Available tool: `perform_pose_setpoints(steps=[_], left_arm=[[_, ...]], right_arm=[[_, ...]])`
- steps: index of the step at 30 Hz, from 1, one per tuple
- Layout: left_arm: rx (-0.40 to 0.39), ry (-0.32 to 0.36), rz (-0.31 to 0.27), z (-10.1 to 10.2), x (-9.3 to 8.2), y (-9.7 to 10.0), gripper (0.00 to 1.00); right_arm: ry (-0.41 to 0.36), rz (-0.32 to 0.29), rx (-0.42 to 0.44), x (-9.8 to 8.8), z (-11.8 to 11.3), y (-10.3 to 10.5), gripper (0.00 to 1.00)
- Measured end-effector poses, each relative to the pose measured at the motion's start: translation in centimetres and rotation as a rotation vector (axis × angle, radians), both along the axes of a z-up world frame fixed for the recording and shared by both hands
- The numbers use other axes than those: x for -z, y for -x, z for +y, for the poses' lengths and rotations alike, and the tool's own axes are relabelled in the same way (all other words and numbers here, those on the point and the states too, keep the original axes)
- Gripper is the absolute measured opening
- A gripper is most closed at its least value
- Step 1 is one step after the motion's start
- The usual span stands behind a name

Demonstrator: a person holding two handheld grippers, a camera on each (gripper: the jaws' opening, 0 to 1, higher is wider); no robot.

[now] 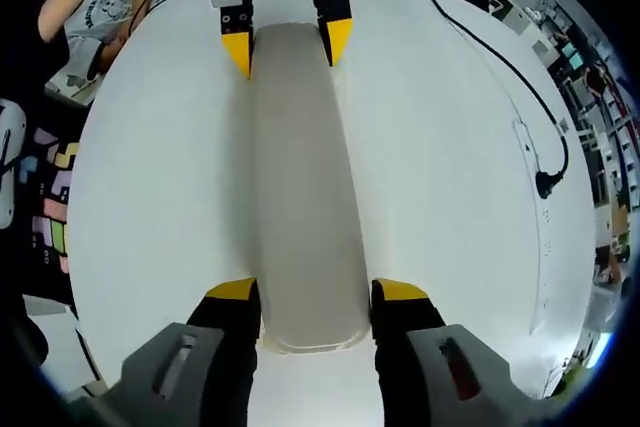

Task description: Arrange the utensils inside the cutlery case until each visible utensil rests in its matching compartment.

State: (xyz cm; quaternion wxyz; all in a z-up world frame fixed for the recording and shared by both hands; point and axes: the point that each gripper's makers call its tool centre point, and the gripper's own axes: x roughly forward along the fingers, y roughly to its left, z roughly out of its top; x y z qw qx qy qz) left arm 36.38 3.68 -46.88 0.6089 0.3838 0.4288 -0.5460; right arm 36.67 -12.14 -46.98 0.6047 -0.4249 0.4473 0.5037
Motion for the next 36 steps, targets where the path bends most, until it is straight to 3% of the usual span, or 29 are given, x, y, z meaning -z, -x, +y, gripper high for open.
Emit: perform_pose_setpoints(steps=[4,8,12,16,20,24,28,30,33,36], left_arm=[[0.001,0.057,-0.004,0.1,-0.1,-0.2,0.46],[-0.019,0.101,-0.011,0.1,-0.1,-0.4,0.49],[-0.075,0.145,-0.05,0.4,-0.2,-1.6,0.61],[-0.097,0.202,-0.064,0.5,-0.3,-1.2,0.6],[-0.092,0.272,-0.22,1.1,-1.2,-2.0,0.7],[-0.135,0.337,-0.254,2.4,-1.3,-1.1,0.68],[-0.281,0.455,-0.291,3.6,-1.4,-0.1,0.6],[-0.355,0.495,-0.272,4.3,-1.3,1.1,0.54],[-0.428,0.535,-0.281,5.2,-1.3,2.5,0.52],[-0.498,0.612,-0.334,5.6,-1.8,3.7,0.48]], right_arm=[[-0.022,-0.002,0.016,-0.1,-0.1,-0.2,0.47],[-0.054,-0.028,0.044,-0.2,-0.4,-0.9,0.55],[-0.053,0.005,0.039,0.4,-1.1,0.2,0.8],[-0.11,-0.022,0.068,-0.7,-1.4,0.2,0.79],[-0.176,-0.04,0.107,-1.8,-2.0,0.6,0.79],[-0.252,-0.08,0.203,-2.0,-2.4,0.9,0.78],[-0.431,-0.114,0.29,-2.7,-1.7,1.4,0.75],[-0.47,-0.1,0.38,-2.5,-2.3,1.9,0.69],[-0.534,-0.15,0.472,-2.5,-3.1,2.3,0.61],[-0.574,-0.229,0.47,-2.9,-3.3,3.1,0.74]])
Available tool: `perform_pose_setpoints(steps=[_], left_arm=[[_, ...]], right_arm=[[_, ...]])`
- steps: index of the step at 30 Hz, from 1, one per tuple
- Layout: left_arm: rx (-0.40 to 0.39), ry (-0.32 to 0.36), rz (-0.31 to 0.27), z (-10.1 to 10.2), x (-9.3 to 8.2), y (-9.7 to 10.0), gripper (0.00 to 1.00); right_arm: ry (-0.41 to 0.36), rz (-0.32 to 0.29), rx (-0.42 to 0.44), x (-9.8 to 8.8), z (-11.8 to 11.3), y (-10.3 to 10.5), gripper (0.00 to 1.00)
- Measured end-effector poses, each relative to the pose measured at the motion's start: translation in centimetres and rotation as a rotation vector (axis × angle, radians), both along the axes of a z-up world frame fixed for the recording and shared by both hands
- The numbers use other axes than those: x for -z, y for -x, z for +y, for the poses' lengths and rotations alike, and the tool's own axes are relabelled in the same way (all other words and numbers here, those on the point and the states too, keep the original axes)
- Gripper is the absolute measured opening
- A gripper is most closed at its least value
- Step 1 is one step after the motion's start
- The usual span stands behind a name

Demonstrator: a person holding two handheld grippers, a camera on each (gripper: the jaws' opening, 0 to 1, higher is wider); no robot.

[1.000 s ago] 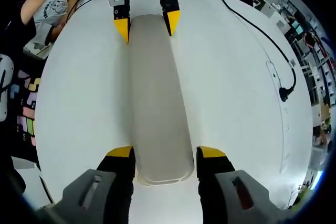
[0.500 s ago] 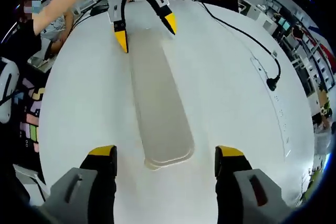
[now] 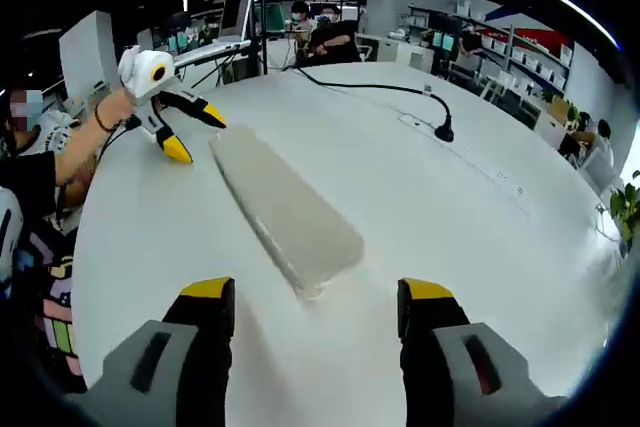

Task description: Arrange the utensils inside the cutlery case until each visible utensil rests in its matching compartment.

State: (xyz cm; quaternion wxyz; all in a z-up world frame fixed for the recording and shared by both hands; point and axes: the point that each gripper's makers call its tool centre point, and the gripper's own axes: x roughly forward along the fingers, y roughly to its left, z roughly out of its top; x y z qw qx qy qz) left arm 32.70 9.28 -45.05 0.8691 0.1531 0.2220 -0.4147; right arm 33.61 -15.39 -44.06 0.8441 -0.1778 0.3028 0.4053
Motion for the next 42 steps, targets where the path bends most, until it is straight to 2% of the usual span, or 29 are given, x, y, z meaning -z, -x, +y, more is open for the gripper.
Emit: perform_pose_setpoints(steps=[1,3,6,7,8,10,13,14,16,17,18,20,22,23,24,25,26,28,30,32,33,34,37,39,42], left_arm=[[-0.026,0.023,0.01,0.1,0.0,0.6,0.46],[-0.081,0.072,0.024,0.2,0.0,1.7,0.46],[-0.143,0.224,0.004,-0.3,-0.5,2.5,0.46],[-0.183,0.291,0.002,-0.3,-0.7,2.7,0.45],[-0.219,0.325,-0.006,0.0,-1.0,2.9,0.43],[-0.269,0.364,-0.07,0.6,-1.9,2.7,0.4],[-0.335,0.406,-0.112,1.3,-2.7,3.0,0.39],[-0.338,0.418,-0.123,1.3,-3.0,3.3,0.38],[-0.319,0.445,-0.117,0.6,-3.6,3.9,0.3],[-0.291,0.455,-0.106,0.0,-3.9,4.4,0.27],[-0.287,0.463,-0.121,-0.3,-4.4,4.7,0.27],[-0.307,0.468,-0.192,-0.4,-5.4,4.8,0.28],[-0.332,0.448,-0.225,-0.3,-5.7,5.1,0.28],[-0.338,0.437,-0.243,-0.1,-5.9,5.1,0.28],[-0.343,0.419,-0.286,0.1,-6.2,5.0,0.28],[-0.354,0.405,-0.32,0.4,-6.5,5.0,0.28],[-0.366,0.399,-0.33,0.7,-6.7,5.1,0.28],[-0.385,0.426,-0.314,1.0,-7.1,5.2,0.27],[-0.419,0.489,-0.296,1.6,-7.9,5.4,0.26],[-0.425,0.523,-0.303,2.0,-8.8,5.6,0.23],[-0.415,0.517,-0.293,1.9,-9.0,5.8,0.2],[-0.376,0.463,-0.267,1.5,-8.6,6.2,0.2],[-0.372,0.472,-0.296,1.3,-9.2,6.5,0.2],[-0.361,0.48,-0.288,1.2,-9.4,6.7,0.2],[-0.352,0.48,-0.281,1.1,-9.7,7.0,0.2]], right_arm=[[-0.02,-0.016,0.02,-0.3,-0.1,0.4,0.75],[-0.049,-0.042,0.043,-0.8,-0.2,1.1,0.7],[-0.12,-0.114,0.097,-1.7,-0.3,2.2,0.68],[-0.149,-0.135,0.113,-1.9,-0.2,2.6,0.68],[-0.186,-0.145,0.135,-1.8,-0.1,2.9,0.67],[-0.2,-0.147,0.147,-1.0,-0.1,4.0,0.64],[-0.201,-0.21,0.187,-1.0,-0.6,4.6,0.6],[-0.23,-0.235,0.22,-1.5,-0.8,4.7,0.59],[-0.307,-0.29,0.252,-2.6,-0.9,4.9,0.61],[-0.342,-0.304,0.276,-2.9,-1.1,5.1,0.63],[-0.354,-0.306,0.3,-2.9,-1.3,5.2,0.63],[-0.361,-0.326,0.331,-3.0,-1.9,5.7,0.6],[-0.386,-0.356,0.393,-3.5,-2.7,6.0,0.56],[-0.351,-0.38,0.343,-3.6,-2.4,6.3,0.56],[-0.329,-0.389,0.338,-3.7,-2.5,6.4,0.56],[-0.336,-0.4,0.369,-3.9,-2.8,6.3,0.56],[-0.34,-0.412,0.378,-4.2,-2.8,6.4,0.56],[-0.354,-0.426,0.385,-4.7,-3.0,6.5,0.55],[-0.38,-0.438,0.406,-5.3,-3.4,6.8,0.5],[-0.375,-0.469,0.418,-6.0,-3.9,7.1,0.46],[-0.366,-0.489,0.427,-6.4,-4.3,7.3,0.46],[-0.35,-0.505,0.432,-6.8,-4.7,7.7,0.46],[-0.331,-0.537,0.459,-7.8,-5.6,8.2,0.44],[-0.354,-0.57,0.48,-9.2,-6.4,8.5,0.43],[-0.376,-0.586,0.507,-10.5,-7.5,9.1,0.43]])
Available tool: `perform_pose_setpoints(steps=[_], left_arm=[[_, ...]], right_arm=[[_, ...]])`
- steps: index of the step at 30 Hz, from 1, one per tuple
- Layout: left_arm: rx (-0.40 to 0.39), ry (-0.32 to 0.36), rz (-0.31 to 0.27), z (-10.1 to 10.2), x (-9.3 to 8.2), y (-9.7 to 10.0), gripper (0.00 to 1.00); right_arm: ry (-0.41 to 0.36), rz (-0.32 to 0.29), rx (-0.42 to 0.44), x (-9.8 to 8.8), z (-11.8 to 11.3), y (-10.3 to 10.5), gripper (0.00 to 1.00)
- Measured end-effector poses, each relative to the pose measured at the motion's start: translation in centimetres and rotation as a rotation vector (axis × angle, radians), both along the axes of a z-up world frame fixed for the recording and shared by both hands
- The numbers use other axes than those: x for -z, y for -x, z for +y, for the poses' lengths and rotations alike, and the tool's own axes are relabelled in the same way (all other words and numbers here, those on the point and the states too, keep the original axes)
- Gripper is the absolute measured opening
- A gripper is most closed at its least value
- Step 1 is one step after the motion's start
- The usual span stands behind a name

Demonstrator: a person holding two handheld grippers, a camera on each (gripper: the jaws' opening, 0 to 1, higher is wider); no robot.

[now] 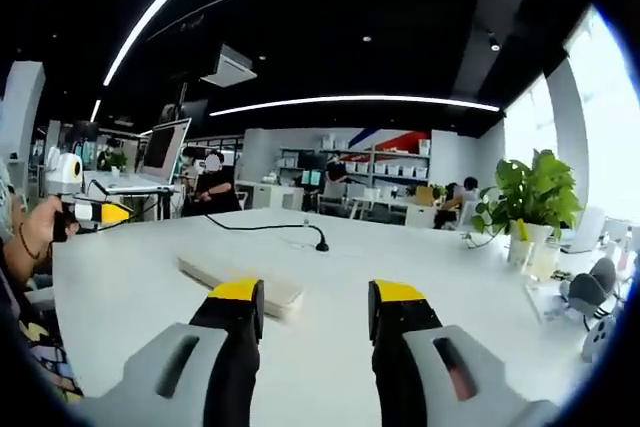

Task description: Arrange the utensils inside the cutlery case until each visible utensil rests in its matching compartment.

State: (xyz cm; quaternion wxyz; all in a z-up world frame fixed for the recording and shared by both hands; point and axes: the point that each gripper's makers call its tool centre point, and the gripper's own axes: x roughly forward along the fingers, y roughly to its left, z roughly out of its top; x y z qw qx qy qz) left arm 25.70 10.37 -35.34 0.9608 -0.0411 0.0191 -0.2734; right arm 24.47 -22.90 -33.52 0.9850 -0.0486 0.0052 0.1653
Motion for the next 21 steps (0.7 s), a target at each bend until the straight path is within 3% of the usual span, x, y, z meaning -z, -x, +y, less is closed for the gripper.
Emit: perform_pose_setpoints(steps=[6,9,11,14,16,21], left_arm=[[-0.072,-0.024,-0.041,1.7,-1.6,0.5,0.21],[-0.112,-0.065,-0.076,2.6,-2.6,1.0,0.27],[-0.13,-0.091,-0.079,3.0,-2.8,1.3,0.32],[-0.146,-0.083,-0.044,3.3,-2.9,2.0,0.57],[-0.151,-0.08,-0.058,3.3,-3.5,2.5,0.67],[-0.156,-0.038,-0.127,3.4,-5.8,3.6,0.67]], right_arm=[[-0.017,-0.038,0.09,-2.3,-3.2,1.6,0.43],[-0.013,-0.048,0.132,-3.0,-4.3,2.3,0.45],[-0.015,-0.057,0.146,-3.3,-4.7,2.7,0.51],[0.006,-0.076,0.184,-3.7,-5.3,2.9,0.65],[0.009,-0.083,0.199,-4.0,-5.4,3.2,0.69],[0.034,-0.109,0.197,-4.8,-5.2,3.6,0.83]])
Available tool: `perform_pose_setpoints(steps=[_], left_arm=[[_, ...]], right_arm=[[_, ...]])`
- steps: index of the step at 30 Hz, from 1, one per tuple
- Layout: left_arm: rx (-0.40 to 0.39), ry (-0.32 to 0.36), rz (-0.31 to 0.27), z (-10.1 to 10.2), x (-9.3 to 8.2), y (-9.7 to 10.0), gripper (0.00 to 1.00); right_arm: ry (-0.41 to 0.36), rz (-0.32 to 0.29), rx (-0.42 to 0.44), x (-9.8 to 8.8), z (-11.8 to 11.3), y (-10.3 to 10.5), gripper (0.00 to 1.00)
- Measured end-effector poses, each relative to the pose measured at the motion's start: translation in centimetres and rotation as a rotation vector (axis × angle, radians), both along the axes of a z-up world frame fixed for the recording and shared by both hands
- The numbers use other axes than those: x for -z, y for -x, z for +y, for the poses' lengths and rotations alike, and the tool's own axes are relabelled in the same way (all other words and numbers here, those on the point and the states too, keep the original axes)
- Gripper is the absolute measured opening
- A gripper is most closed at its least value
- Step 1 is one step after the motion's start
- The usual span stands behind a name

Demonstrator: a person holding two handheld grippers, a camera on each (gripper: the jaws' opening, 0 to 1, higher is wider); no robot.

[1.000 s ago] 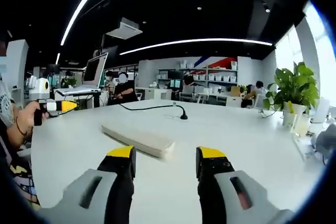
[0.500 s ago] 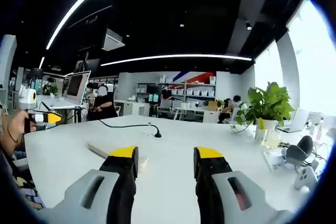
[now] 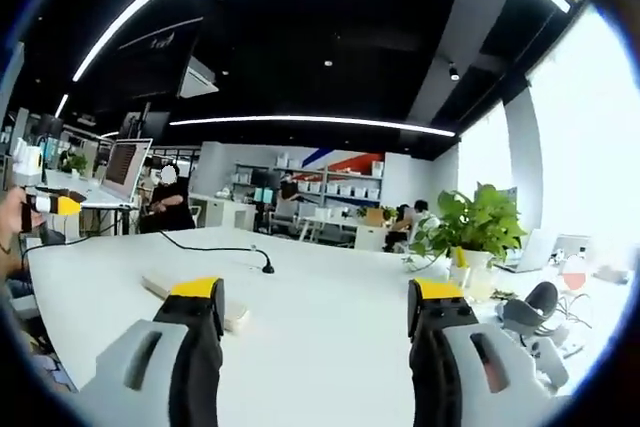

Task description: Arrange the utensils inside the cutlery case until each visible utensil rests in its matching compartment.

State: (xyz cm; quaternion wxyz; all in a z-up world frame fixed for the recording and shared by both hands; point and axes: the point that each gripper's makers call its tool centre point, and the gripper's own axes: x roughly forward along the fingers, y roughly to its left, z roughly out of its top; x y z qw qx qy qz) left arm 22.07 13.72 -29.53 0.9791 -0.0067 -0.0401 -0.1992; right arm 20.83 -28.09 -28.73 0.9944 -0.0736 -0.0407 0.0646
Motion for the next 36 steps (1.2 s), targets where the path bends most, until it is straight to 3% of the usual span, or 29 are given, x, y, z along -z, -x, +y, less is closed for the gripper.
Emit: perform_pose_setpoints(steps=[3,5,8,12,20,25,36], left_arm=[[-0.024,0.028,-0.03,0.6,-1.2,0.5,0.78],[-0.053,0.025,-0.037,1.1,-1.6,0.7,0.87],[-0.13,-0.029,-0.056,2.4,-1.7,0.7,0.89],[-0.166,-0.042,-0.012,3.0,-0.9,0.4,1.0],[-0.158,-0.044,-0.004,2.7,-0.6,0.2,1.0],[-0.147,-0.051,-0.014,2.3,-0.9,0.4,1.0],[-0.134,-0.027,-0.013,2.4,-1.0,0.4,0.99]], right_arm=[[-0.011,0.013,0.01,0.1,-0.1,0.1,0.93],[-0.1,0.032,-0.009,0.0,0.5,0.7,0.99],[-0.149,-0.003,-0.073,-1.1,1.4,1.6,0.99],[-0.116,0.01,-0.045,-1.1,1.0,2.1,0.99],[-0.073,0.099,-0.077,0.7,1.9,1.5,0.99],[-0.084,0.114,-0.087,1.2,2.0,1.1,0.99],[-0.016,0.117,-0.036,1.5,1.6,1.0,0.99]])
